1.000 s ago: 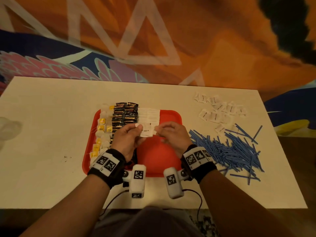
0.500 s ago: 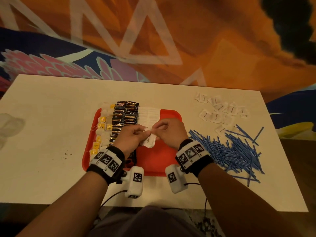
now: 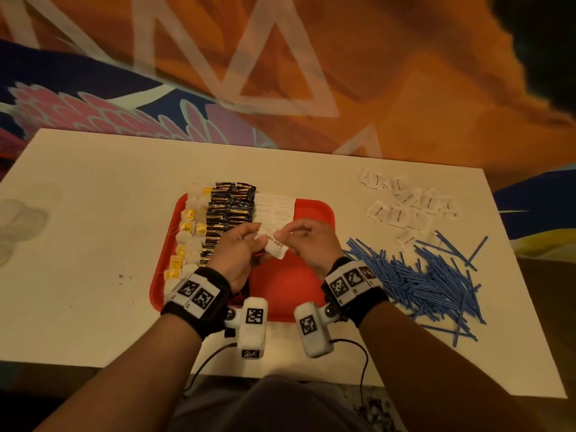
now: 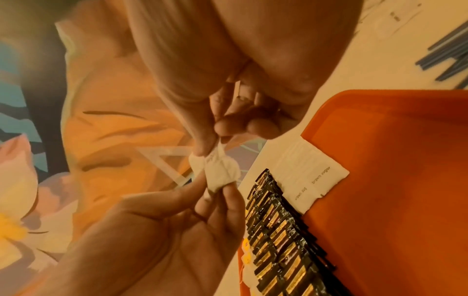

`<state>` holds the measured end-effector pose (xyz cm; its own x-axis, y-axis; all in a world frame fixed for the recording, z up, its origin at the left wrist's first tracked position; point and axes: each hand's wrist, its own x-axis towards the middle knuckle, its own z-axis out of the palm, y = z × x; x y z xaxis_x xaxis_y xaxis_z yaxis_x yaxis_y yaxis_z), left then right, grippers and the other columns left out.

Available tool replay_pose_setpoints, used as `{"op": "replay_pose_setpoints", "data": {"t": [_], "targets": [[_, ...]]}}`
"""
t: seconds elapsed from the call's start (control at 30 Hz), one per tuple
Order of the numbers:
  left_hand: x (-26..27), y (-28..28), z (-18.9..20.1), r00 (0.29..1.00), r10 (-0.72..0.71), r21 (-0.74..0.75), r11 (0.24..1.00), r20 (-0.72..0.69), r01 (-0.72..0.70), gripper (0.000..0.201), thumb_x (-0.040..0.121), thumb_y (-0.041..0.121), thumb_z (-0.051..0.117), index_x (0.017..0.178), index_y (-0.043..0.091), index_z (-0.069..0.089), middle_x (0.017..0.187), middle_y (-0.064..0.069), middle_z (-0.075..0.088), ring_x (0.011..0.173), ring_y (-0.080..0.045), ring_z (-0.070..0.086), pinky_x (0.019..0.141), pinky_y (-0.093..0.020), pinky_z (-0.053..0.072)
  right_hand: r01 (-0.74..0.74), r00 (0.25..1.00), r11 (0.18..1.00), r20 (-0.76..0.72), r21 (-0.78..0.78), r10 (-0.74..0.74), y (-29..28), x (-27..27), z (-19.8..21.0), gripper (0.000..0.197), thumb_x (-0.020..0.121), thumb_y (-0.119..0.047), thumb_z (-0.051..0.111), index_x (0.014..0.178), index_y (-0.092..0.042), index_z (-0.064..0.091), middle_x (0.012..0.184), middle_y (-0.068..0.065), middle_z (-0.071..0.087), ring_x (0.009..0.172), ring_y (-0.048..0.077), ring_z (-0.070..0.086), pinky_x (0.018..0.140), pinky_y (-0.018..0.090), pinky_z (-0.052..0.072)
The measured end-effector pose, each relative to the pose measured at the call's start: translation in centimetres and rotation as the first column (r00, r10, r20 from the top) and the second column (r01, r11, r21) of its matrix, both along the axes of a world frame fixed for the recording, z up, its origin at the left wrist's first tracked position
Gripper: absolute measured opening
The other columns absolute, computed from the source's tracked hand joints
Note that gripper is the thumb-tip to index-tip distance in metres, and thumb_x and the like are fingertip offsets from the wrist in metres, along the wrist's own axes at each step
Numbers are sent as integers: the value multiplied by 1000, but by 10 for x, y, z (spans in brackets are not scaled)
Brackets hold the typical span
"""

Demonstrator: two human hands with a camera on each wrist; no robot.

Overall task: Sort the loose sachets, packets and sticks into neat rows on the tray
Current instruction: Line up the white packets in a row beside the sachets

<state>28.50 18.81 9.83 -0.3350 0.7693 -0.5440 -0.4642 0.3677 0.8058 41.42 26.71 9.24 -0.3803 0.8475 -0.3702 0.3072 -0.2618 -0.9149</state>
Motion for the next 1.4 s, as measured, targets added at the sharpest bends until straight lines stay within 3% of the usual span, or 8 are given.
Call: {"op": "replay_pose_setpoints", "data": {"t": [0.2, 0.37, 0.53, 0.7, 0.9, 1.03, 1.23, 1.4], "targets": [[-1, 1, -2, 994, 5, -41, 999, -106, -9, 12, 96, 15, 62, 96, 8, 72, 88, -11, 71, 78, -20, 68, 65, -30, 58, 39, 999, 998, 4, 50, -40, 2, 3, -6, 20, 68, -23, 89, 68, -20, 70, 55, -9, 56, 48, 0, 47, 50, 18, 41], [-2, 5, -5, 992, 111, -78, 990, -62, -116, 12, 96, 17, 64, 94, 10, 72, 86, -7, 73, 75, -16, 70, 64, -30, 60, 12, 1000, 987, -14, -160, -15, -7, 2, -22, 26, 77, -22, 83, 96, -12, 69, 89, 5, 73, 74, 12, 66, 61, 26, 51], [-8, 3, -16, 984, 129, -126, 982, -120, -144, 18, 97, 23, 63, 94, 7, 73, 98, -14, 74, 81, -23, 71, 62, -30, 61, 57, 997, 983, -48, -175, -67, -13, 0, -35, 16, 82, -9, 77, 93, -7, 66, 85, 10, 74, 67, 12, 70, 56, 21, 51], [-24, -7, -23, 979, 115, -174, 974, -171, -144, 27, 99, 30, 58, 92, 7, 71, 86, -11, 74, 71, -21, 70, 67, -34, 61, 60, 997, 986, 49, -156, -53, -5, 0, -62, 10, 86, -8, 73, 91, -12, 64, 86, 8, 73, 61, 6, 68, 54, 17, 51], [-54, -32, -31, 987, 74, -232, 967, -144, -107, 31, 101, 36, 54, 100, 9, 69, 89, -9, 73, 76, -23, 69, 65, -34, 59, 65, 961, 988, 277, -136, -25, 12, -5, -105, 12, 85, -25, 75, 87, -27, 64, 95, 4, 75, 78, 14, 71, 83, 35, 58], [-73, -50, -37, 984, 81, -259, 958, -159, -120, 30, 103, 33, 51, 104, 8, 68, 89, -9, 73, 73, -21, 68, 63, -32, 56, 74, 954, 988, 299, -134, -31, 20, -26, -114, 13, 87, -27, 73, 85, -31, 60, 96, -1, 73, 82, 11, 69, 75, 25, 55], [-95, -69, -40, 979, 112, -268, 951, -172, -156, 28, 103, 29, 50, 103, 8, 68, 84, -7, 71, 71, -20, 66, 65, -31, 56, 127, 929, 985, 361, -113, -78, 26, -58, -132, 12, 85, -24, 74, 83, -26, 63, 85, -1, 74, 81, 13, 71, 80, 36, 58], [-107, -75, -43, 974, 136, -275, 944, -181, -183, 26, 103, 25, 50, 100, 8, 69, 84, -7, 72, 71, -20, 65, 66, -32, 56, 87, 863, 996, 499, 18, -85, 25, -68, -138, 19, 85, -27, 74, 88, -17, 58, 87, -6, 61, 72, 6, 53, 50, 11, 35]]}}
